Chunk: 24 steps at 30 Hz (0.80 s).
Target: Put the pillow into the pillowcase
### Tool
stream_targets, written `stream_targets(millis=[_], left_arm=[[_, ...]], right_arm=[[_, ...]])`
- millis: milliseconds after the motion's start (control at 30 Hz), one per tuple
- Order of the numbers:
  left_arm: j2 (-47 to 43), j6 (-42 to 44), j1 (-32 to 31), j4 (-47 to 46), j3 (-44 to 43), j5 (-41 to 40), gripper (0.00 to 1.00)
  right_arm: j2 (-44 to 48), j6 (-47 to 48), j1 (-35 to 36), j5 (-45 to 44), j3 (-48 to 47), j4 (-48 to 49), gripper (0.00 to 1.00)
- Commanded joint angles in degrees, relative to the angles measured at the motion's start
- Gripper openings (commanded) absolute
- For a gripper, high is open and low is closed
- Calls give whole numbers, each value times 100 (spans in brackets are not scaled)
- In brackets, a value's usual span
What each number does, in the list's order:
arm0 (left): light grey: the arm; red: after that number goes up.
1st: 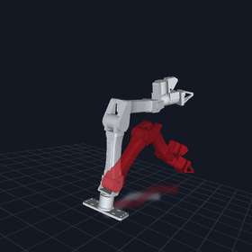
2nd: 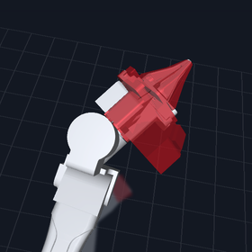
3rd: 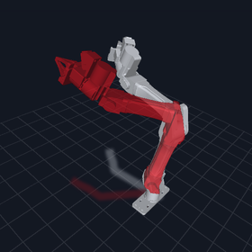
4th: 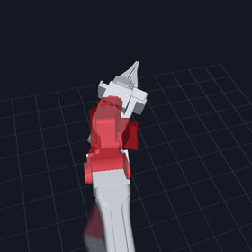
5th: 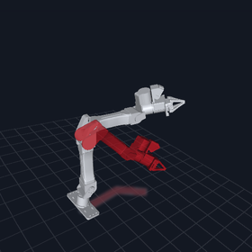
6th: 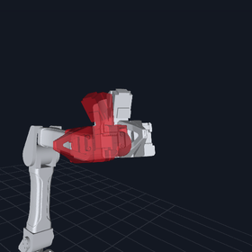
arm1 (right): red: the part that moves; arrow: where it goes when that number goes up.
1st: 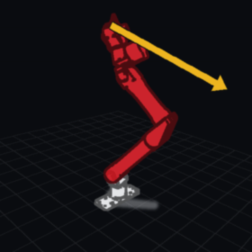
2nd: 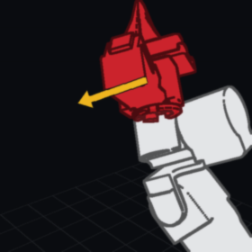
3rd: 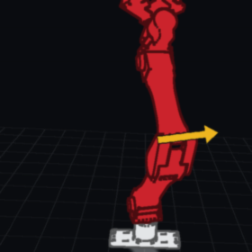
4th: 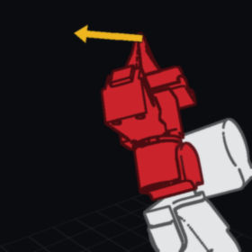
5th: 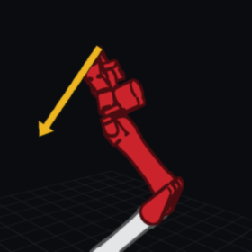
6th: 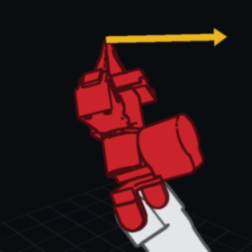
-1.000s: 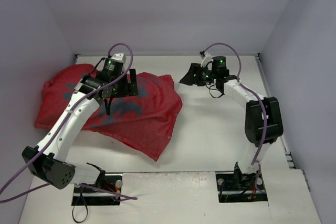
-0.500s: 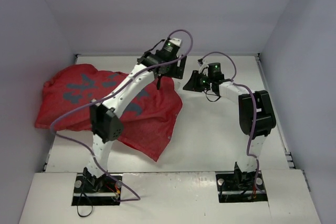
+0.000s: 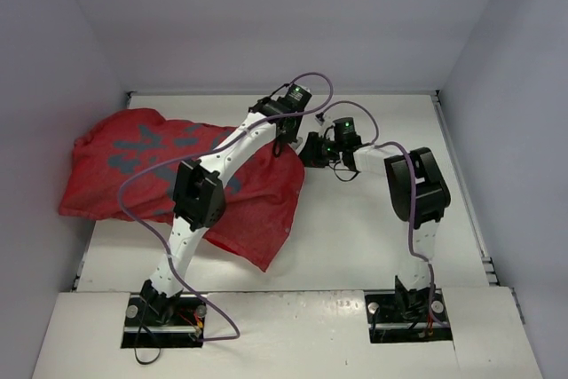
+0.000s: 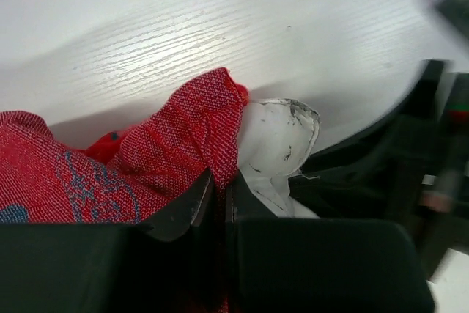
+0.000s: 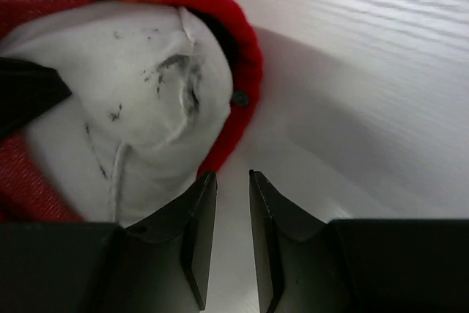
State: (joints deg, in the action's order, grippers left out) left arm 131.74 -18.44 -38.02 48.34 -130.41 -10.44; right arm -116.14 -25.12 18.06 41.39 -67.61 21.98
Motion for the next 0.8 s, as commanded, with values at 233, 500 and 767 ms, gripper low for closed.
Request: stream_targets(millis=[233, 500, 767], left_arm=[[-1265, 95, -276, -246, -546, 2167, 0], [-1677, -502, -873, -841, -998, 3618, 0], [-2688, -547, -892, -1362, 586, 3137, 10]], right_arm=[[-58, -747, 742, 1144, -919, 1651, 17], [-593, -1205, 1348, 1232, -1667, 1880, 20], [-59, -942, 1148, 889, -526, 1898, 35]])
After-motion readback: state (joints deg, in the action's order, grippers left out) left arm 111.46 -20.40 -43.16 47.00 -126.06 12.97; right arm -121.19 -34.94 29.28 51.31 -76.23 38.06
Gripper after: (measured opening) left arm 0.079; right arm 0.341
